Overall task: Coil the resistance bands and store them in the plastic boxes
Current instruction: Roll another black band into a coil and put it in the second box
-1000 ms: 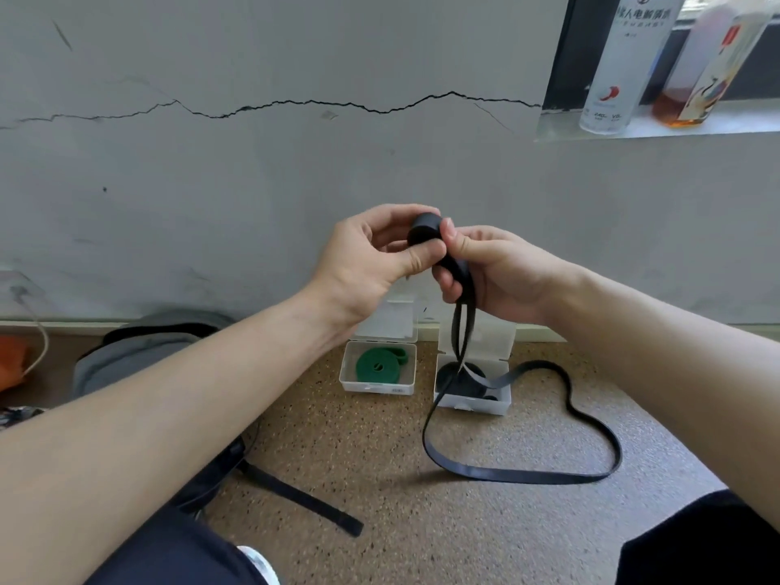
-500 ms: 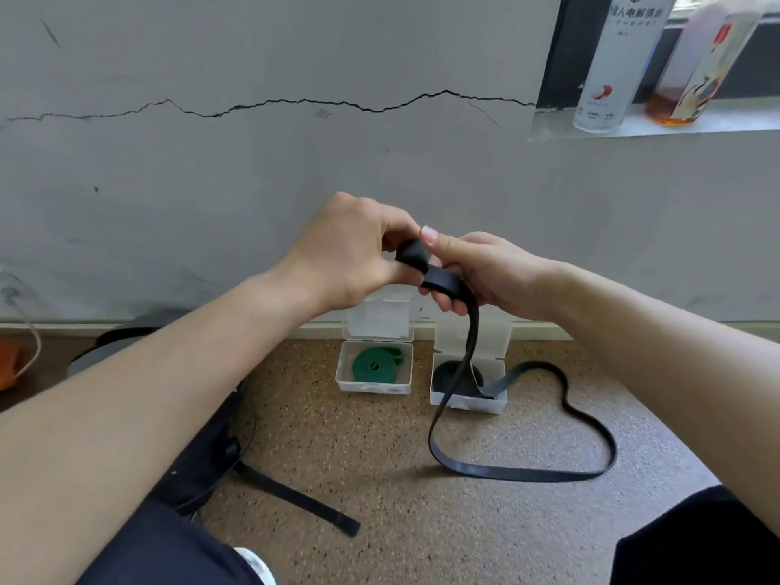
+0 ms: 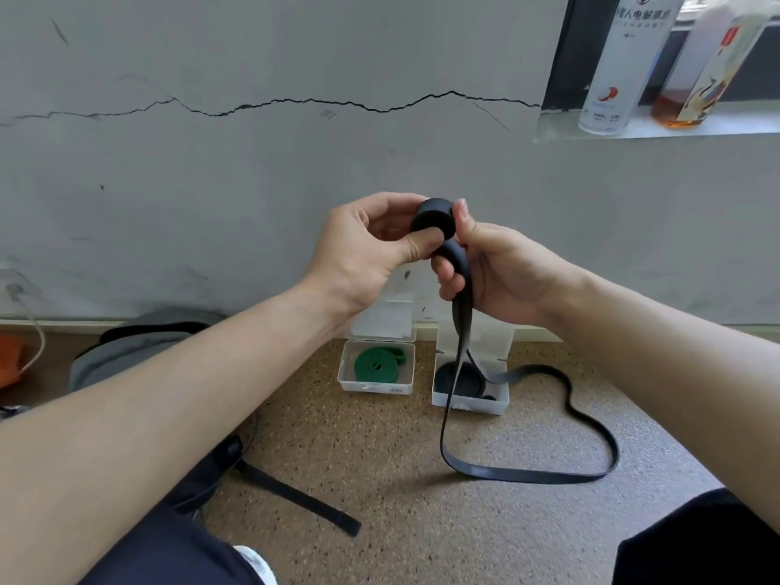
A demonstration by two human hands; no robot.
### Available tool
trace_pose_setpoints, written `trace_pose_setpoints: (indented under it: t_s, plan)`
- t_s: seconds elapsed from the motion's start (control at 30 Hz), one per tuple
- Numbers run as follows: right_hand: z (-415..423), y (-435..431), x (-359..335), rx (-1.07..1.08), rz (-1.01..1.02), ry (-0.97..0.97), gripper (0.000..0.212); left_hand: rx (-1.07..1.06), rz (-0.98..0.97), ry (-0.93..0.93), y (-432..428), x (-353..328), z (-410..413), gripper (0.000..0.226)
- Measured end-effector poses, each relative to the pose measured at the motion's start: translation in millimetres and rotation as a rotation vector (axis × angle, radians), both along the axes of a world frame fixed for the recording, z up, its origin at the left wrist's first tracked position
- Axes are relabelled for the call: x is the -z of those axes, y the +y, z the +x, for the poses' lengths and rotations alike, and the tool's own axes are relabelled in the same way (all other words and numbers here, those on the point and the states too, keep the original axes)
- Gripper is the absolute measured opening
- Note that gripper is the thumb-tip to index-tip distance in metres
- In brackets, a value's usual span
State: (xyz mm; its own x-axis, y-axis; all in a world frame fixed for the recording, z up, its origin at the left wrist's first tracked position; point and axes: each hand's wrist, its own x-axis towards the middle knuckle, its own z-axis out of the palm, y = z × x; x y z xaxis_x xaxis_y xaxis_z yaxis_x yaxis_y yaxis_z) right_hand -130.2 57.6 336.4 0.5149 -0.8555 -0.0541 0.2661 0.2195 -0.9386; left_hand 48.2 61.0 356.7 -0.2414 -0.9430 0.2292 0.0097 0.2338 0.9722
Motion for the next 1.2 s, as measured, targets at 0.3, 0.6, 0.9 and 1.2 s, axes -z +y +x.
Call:
trace_pose_setpoints:
  t_s: [0.3,0.6,0.9,1.2]
  plan:
    - [-14,0,-8,-0.099,-0.046,0.358,0.064,0.047,-0.134,-0.283,-7,-9,11,0.026]
    - [-13,2,-4,-0.058,-0.144,0.524,0.061,0.104,-0.372,-0.741,-14,-12,17,0.029]
    - [-6,3,0,0.049,-0.043,0.160,0.049,0.038,0.007,-0.057,3,8,-2,0.035]
    - [-7,3,-11,0.016,-0.107,0.387,0.070,0.045,-0.159,-0.307,-13,-7,7,0.029]
